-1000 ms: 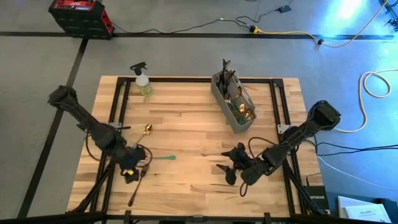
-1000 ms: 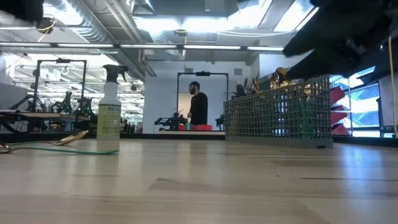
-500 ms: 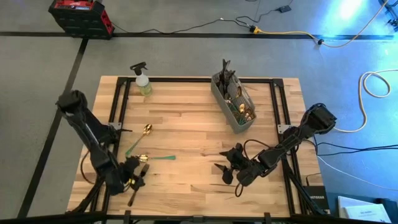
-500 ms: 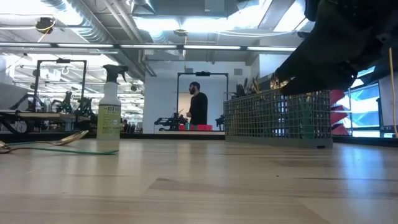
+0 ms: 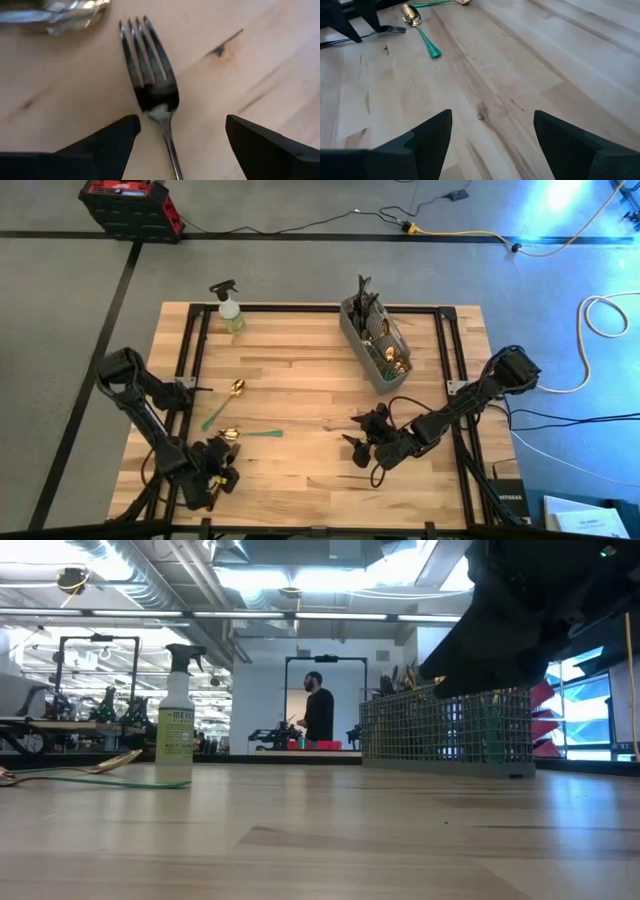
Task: Sort silverware
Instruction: Put the black fork into the silverware basket
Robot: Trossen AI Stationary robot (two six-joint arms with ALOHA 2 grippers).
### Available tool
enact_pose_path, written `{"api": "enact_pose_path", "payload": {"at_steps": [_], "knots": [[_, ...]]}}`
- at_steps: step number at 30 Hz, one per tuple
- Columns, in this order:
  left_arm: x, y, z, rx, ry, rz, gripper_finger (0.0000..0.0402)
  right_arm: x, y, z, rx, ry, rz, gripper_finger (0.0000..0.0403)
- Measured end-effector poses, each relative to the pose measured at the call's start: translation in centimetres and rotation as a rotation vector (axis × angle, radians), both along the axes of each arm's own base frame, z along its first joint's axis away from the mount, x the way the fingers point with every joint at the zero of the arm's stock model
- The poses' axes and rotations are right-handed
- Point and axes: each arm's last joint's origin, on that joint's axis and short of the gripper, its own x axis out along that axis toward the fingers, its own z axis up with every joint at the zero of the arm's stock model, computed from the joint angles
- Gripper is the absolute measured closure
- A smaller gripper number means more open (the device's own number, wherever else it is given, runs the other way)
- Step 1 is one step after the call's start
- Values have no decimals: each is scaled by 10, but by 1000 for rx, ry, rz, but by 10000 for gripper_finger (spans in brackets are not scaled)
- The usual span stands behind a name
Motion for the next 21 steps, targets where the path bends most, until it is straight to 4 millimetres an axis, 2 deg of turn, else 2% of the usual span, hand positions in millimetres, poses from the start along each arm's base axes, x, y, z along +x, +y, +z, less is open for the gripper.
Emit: {"api": "enact_pose_path", "payload": {"at_steps": [5,9,12,19,21], "knots": [[14,-3,-1,110,94,-79,111,0,0,0,1,1,2,137],[14,-3,-1,145,110,-92,147,0,1,0,7,2,4,137],[12,-7,1,149,101,-101,201,-1,2,0,14,3,12,137],[9,-16,6,130,85,-175,362,-7,12,-1,16,13,51,137],[12,-20,10,129,90,-223,390,-10,15,-1,17,11,64,137]]}}
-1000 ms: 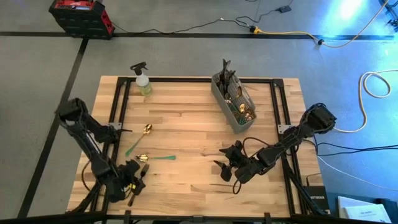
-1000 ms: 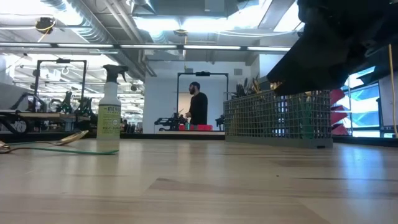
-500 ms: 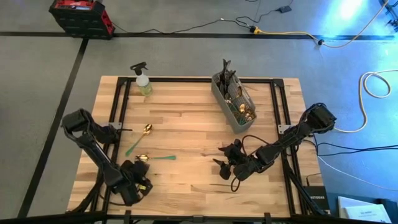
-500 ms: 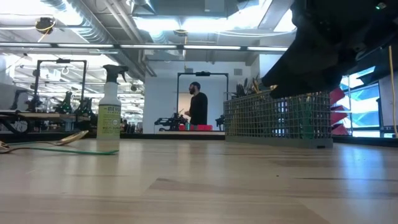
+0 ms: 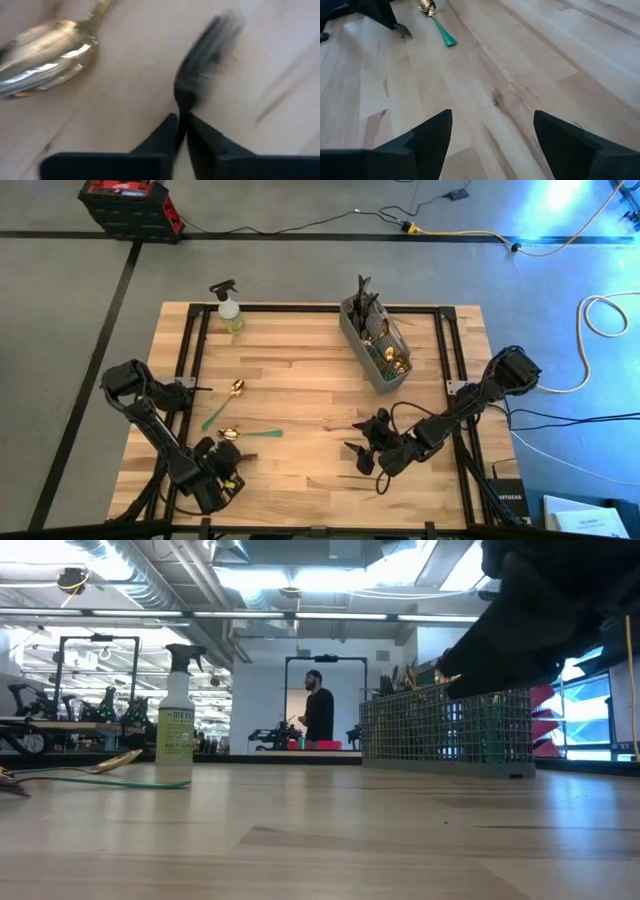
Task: Sort silverware
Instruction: Put the black fork into the silverware basket
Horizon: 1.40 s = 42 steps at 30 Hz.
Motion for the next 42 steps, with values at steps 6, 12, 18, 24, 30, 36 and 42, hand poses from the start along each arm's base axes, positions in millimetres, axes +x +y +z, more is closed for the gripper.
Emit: {"api": "enact_pose_path", "payload": {"at_steps": [6,12,18,24,30,36,42], "knots": [[25,0,23,16,72,-142,401,-5,7,0,-3,-4,25,137],[66,17,62,130,48,-247,401,-16,18,-1,19,55,113,137],[114,56,122,328,-90,-352,401,-37,33,-8,139,195,200,137],[155,131,225,662,-384,-381,401,-53,46,-10,196,236,219,137],[166,226,332,811,-1099,-402,402,-59,52,-10,251,239,217,137],[155,311,363,1029,-1393,-376,401,-59,52,-10,263,223,188,137],[223,370,290,899,-1391,-490,401,-58,51,-10,236,198,164,137]]}}
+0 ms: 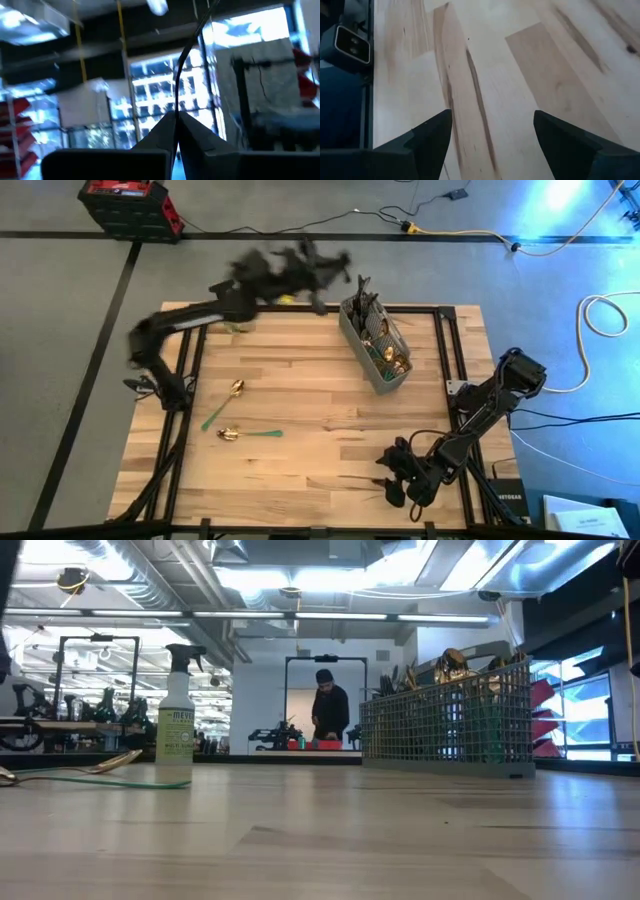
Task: Sort silverware
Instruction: Put the black fork into the silverware basket
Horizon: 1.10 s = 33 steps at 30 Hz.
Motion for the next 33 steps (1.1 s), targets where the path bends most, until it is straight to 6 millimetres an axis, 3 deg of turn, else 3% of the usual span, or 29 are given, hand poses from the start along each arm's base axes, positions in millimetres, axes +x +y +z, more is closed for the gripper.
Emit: {"api": "enact_pose_path", "payload": {"at_steps": [4,8,11,24,28,33], "knots": [[46,25,-71,-54,16,-49,401,1,-1,0,-34,-31,-22,137],[63,46,-115,-131,-69,-117,401,1,-1,0,-39,-32,-25,137],[73,54,-149,-189,-23,-83,401,0,-2,-2,-56,-20,-24,137],[65,62,-193,-213,80,3,401,1,-1,-36,-150,70,-22,137],[60,59,-215,-250,146,28,401,4,-4,-39,-170,80,-37,137],[55,60,-225,-319,165,34,399,7,-7,-40,-196,85,-27,137]]}}
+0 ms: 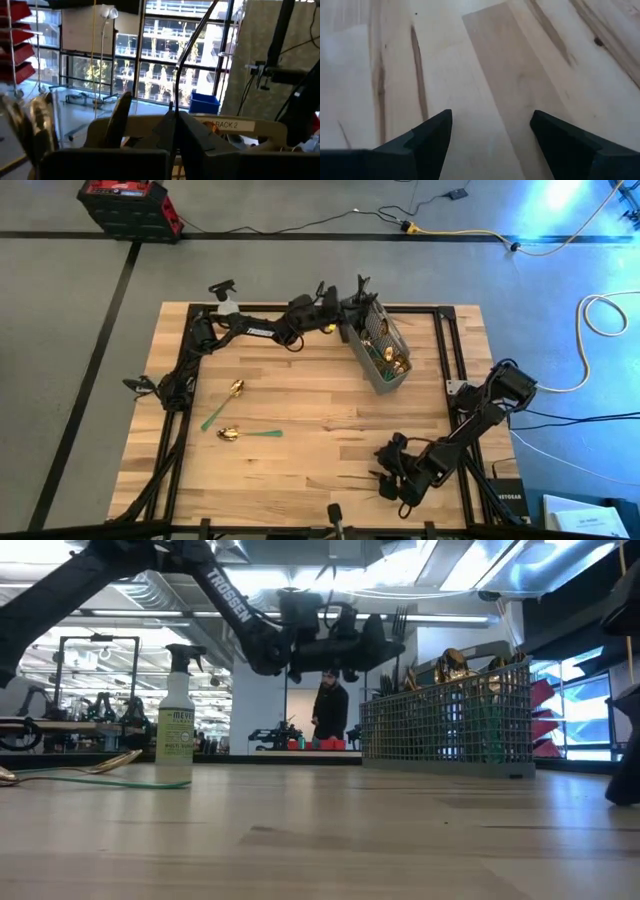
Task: Sort silverware
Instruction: Put the black fork into the silverware basket, then put the green spoon into the silverware basket
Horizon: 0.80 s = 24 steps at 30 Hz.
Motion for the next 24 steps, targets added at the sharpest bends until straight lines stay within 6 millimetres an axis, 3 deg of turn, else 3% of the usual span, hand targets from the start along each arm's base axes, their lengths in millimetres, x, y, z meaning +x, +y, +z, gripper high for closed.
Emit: {"api": "enact_pose_path", "payload": {"at_steps": [5,11,13,15,18,21,24], "knots": [[1,-1,-7,-36,66,-1,357,1,0,0,-9,-3,17,137],[0,-1,-1,-50,-8,-25,249,3,2,1,0,-19,44,137],[-3,-1,10,-47,-71,-53,209,3,2,1,-2,-19,50,137],[-11,0,33,-18,-168,-103,173,3,2,1,-7,-22,52,137],[-34,2,86,63,-304,-139,132,3,2,1,-23,-27,56,137],[-66,0,144,162,-400,-154,113,3,2,1,-37,-36,54,137],[-110,-21,209,277,-488,-251,108,4,1,1,-51,-48,50,137]]}}
